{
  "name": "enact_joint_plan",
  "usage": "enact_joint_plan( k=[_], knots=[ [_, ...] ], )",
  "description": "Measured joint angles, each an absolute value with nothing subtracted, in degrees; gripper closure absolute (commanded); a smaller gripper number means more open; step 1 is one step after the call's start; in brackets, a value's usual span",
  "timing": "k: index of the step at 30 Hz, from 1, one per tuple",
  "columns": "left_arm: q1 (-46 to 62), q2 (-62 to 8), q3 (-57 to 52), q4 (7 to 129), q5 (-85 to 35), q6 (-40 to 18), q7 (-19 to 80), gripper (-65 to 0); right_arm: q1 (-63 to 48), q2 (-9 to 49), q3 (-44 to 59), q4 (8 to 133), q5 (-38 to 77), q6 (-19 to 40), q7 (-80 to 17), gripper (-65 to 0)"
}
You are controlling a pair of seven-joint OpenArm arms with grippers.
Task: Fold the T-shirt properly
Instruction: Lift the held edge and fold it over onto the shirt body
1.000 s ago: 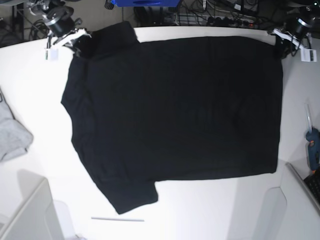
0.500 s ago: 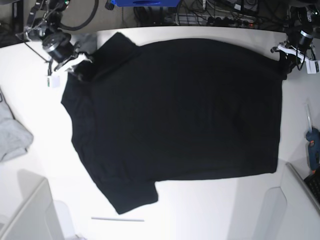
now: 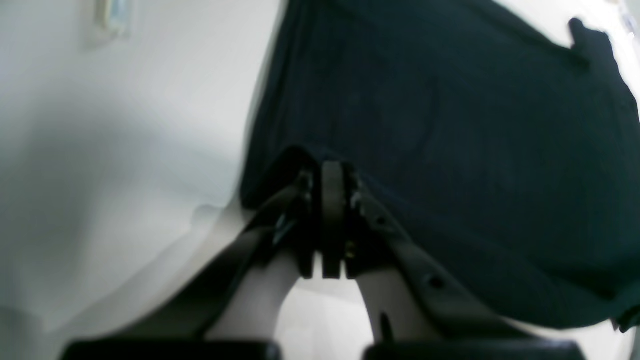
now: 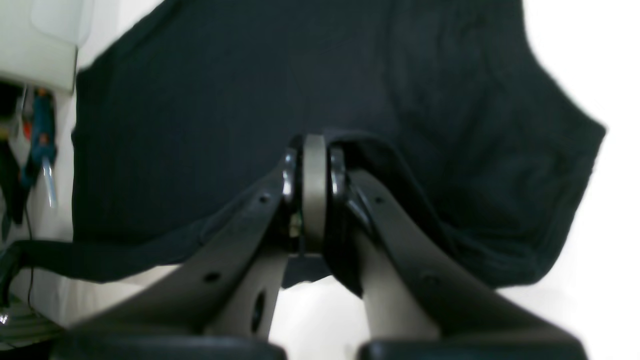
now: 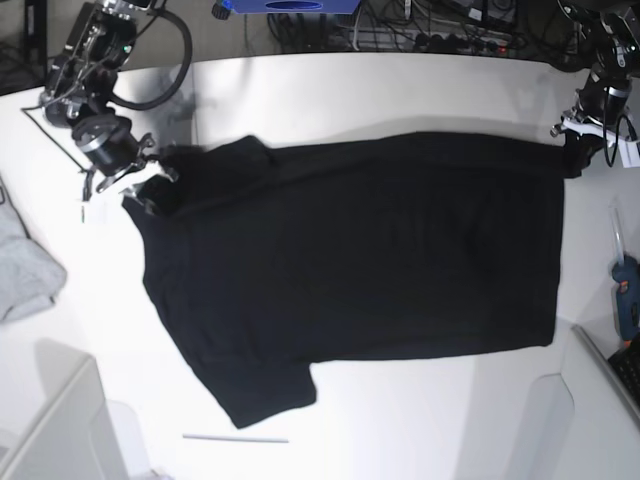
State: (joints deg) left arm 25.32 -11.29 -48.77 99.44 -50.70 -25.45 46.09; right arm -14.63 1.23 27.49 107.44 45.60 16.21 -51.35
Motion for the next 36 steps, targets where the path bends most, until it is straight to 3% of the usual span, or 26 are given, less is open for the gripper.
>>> enact_joint_plan(
  k=[26,36],
  knots=[
    [16.88,-11.57,-48.75,95.55,-47.66,-22.24,46.15,0.0,1.69,1.26,27.38,93.06,45.43,15.97,-55.83,0.0],
    [13.63,-11.55,-48.56,95.5,-43.72,-20.27,46.19,0.0,5.19,0.93,27.38,91.79,37.41,15.99,-56.18,0.0]
  ],
)
